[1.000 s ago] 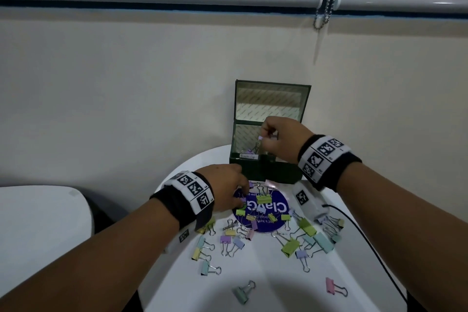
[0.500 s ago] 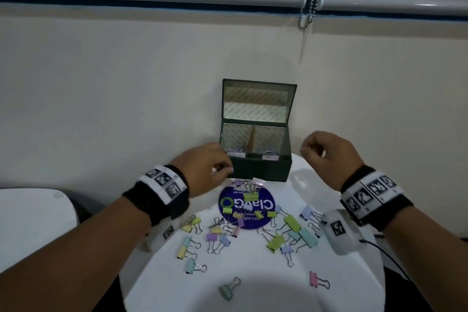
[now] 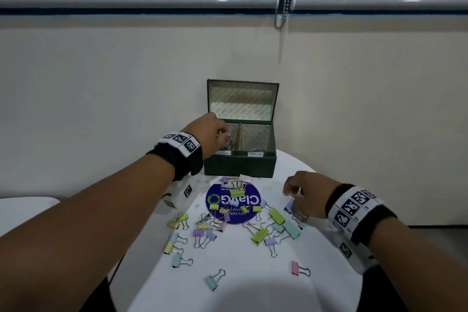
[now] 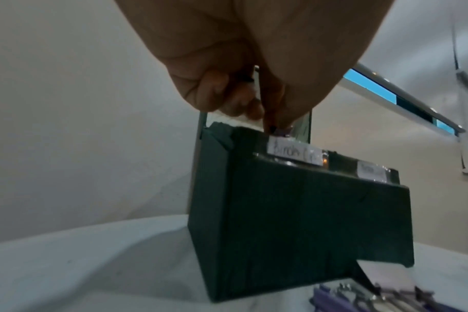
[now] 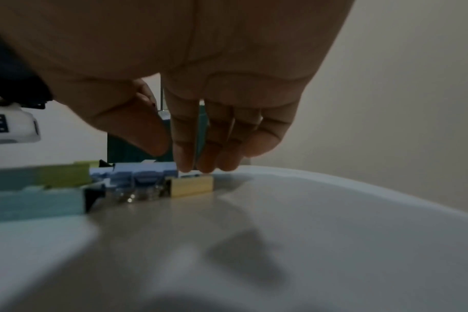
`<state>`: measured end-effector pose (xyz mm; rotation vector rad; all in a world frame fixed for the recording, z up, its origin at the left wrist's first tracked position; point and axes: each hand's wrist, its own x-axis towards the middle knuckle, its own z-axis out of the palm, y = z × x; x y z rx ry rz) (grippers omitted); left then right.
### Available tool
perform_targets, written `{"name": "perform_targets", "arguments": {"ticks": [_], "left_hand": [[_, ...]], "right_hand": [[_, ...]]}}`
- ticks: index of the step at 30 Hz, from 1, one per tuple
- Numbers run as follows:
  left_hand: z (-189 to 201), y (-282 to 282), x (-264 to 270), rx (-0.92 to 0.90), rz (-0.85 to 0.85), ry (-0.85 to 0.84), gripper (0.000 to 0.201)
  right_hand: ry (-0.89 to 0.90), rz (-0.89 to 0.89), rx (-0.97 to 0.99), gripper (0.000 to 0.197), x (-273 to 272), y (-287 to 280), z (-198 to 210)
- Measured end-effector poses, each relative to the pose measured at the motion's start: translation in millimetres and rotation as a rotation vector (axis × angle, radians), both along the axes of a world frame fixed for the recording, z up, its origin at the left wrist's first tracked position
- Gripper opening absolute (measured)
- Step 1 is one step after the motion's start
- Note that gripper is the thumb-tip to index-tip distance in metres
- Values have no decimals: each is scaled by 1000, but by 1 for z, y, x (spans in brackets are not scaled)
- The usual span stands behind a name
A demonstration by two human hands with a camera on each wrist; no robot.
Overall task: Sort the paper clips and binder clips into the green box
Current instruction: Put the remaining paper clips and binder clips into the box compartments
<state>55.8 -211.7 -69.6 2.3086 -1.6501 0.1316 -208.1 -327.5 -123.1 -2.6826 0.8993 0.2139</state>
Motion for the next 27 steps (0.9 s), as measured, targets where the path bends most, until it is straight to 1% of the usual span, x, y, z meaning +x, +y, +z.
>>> {"name": "perform_targets", "arguments": {"ticks": [2, 4, 6, 9, 10, 11, 13, 15, 16, 17, 19, 22, 23, 25, 27], "left_hand": [[-3, -3, -4, 85, -39, -35, 28], [-4, -2, -6, 159, -77, -52, 35], [-2, 5, -6, 142, -89, -50, 38], [1, 23, -10, -19, -122, -62, 29], [0, 29, -13, -24, -135, -71, 24], [-1, 35, -17, 23, -152, -75, 20], [-8, 42, -24, 243, -192, -74, 19], [-18, 43, -28, 451, -224, -105, 27], [-23, 42, -29, 486, -233, -116, 31], [-27, 40, -29, 491, -237, -112, 35], [-31, 38, -30, 501, -245, -117, 34], [-34, 34, -34, 564, -237, -174, 25], [-34, 33, -35, 567, -221, -178, 24], [-34, 32, -36, 564, -181, -152, 25], [-35, 32, -35, 547, -152, -111, 21]], "right_hand": [[62, -6, -4, 37, -1, 2, -2], [112, -7, -5, 50, -4, 4, -4], [138, -8, 1, 54, -6, 4, -5], [102, -18, 2, 45, -7, 3, -6], [88, -24, -6, 42, -7, 3, -6], [69, -35, -9, 40, -7, 2, -8], [14, -55, -18, 36, -6, 0, -9], [-47, -57, -34, 29, -5, -1, -6], [-75, -54, -39, 26, -5, -1, -3], [-97, -52, -44, 23, -5, 0, -2], [-115, -43, -43, 20, -6, 2, 2], [-112, -46, -2, 27, -5, 3, 2], [-108, -54, 13, 27, -4, 3, 2], [-96, -51, 29, 22, -1, 4, 1], [-96, -29, 41, 16, 4, 6, 1]]}}
